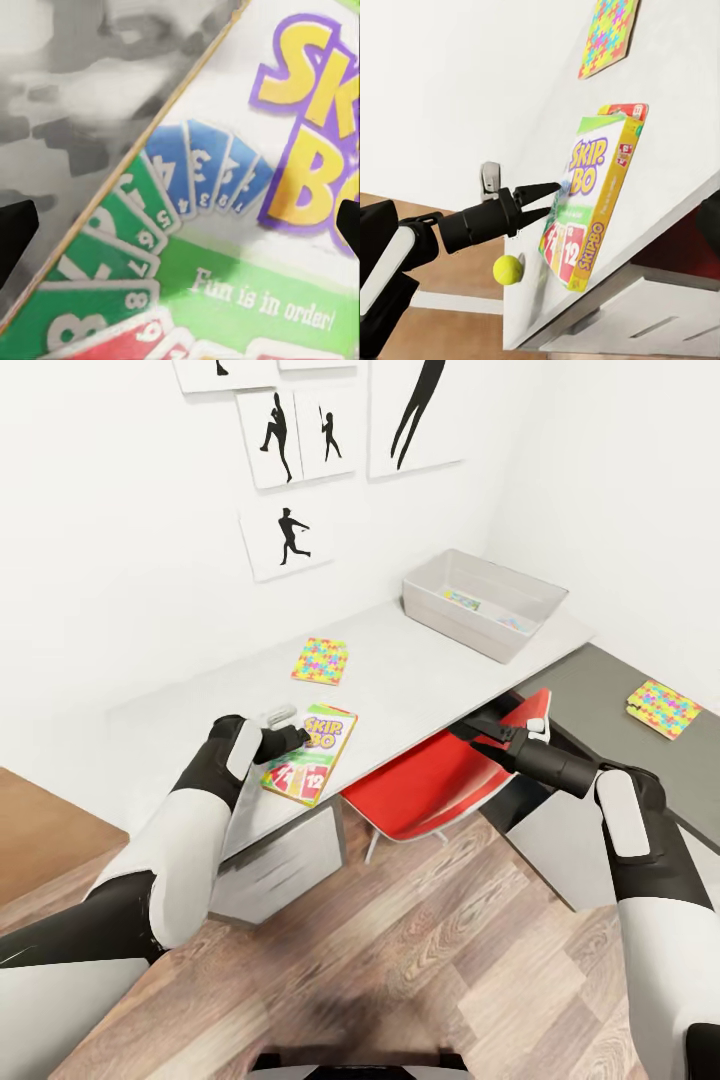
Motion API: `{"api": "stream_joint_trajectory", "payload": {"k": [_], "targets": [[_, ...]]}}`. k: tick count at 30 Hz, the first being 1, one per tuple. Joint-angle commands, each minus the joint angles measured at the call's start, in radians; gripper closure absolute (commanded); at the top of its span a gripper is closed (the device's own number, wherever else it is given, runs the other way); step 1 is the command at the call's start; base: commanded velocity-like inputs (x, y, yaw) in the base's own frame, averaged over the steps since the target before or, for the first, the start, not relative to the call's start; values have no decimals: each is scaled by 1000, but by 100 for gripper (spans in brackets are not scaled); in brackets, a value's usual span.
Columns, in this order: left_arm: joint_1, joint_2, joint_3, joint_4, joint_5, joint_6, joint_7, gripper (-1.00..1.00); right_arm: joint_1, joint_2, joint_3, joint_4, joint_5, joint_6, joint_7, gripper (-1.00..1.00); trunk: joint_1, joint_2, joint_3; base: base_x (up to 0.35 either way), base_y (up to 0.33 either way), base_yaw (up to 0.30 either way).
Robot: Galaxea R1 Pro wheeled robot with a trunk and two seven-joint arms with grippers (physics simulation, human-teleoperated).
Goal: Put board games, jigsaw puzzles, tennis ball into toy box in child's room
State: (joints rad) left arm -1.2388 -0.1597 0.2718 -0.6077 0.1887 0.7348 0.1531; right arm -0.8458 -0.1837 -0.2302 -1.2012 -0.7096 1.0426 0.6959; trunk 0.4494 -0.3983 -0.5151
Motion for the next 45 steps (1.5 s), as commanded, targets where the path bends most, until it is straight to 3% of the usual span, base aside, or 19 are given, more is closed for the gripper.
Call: {"api": "stream_joint_trajectory", "payload": {"k": [1,10,27,45], "targets": [[-1,-1,4,-22,11,5,8,-100,-1,0,-1,0,5,5,7,-100,1,-2,-1,64,-1,0],[-1,-3,3,-75,11,8,8,-100,-1,0,-1,0,5,5,7,-100,1,-2,-1,134,0,0],[-1,-12,0,-81,11,13,9,-100,-1,0,-1,0,5,5,7,-100,1,-2,-1,43,-70,-5],[-1,-12,0,-80,9,11,10,-100,-1,1,-1,0,5,5,7,-100,1,-2,16,95,-106,-183]]}}
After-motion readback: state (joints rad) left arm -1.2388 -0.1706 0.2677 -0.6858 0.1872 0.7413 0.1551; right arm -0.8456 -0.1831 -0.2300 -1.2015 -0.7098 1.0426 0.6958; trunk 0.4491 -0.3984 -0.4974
